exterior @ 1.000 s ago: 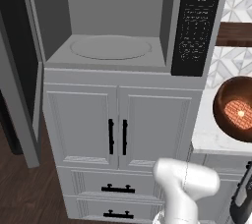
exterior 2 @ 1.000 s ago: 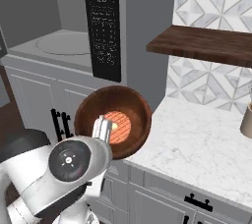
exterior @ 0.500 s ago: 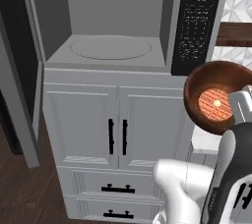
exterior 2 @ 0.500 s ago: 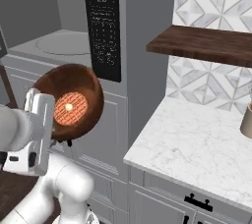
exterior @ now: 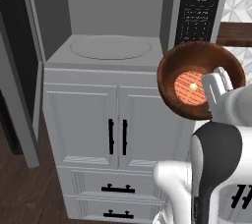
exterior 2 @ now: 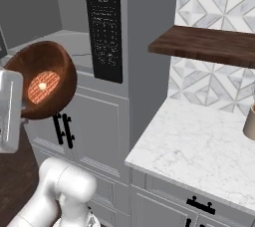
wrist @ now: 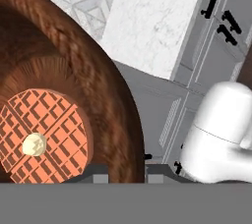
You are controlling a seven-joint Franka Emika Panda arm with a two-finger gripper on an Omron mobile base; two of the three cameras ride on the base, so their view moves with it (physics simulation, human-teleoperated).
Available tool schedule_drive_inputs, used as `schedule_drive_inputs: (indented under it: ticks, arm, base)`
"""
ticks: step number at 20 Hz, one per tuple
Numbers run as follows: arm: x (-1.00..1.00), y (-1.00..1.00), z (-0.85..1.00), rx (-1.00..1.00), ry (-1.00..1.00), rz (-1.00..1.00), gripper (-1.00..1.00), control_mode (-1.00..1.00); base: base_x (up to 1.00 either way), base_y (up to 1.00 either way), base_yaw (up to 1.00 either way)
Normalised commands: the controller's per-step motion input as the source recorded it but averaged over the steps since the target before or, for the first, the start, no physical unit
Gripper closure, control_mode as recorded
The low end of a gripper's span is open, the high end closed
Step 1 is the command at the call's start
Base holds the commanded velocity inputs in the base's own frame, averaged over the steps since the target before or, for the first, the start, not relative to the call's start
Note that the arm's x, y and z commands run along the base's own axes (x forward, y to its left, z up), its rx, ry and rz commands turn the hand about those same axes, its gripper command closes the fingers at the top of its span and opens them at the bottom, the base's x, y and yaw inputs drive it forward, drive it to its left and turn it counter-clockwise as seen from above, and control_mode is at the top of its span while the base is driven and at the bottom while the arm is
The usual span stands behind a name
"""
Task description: Open the microwave, place the bowl with waffle inside the microwave, then close the microwave door and turn it on.
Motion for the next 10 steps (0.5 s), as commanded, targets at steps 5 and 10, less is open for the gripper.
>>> schedule_drive_inputs:
  ticks: [5,10]
  arm:
    - [0.64,0.31,0.38,0.00,-0.11,0.09,1.00,-1.00]
    - [0.92,0.60,0.40,0.00,0.22,0.18,1.00,-1.00]
  base:
    - [0.00,0.00,0.00]
    - [0.00,0.00,0.00]
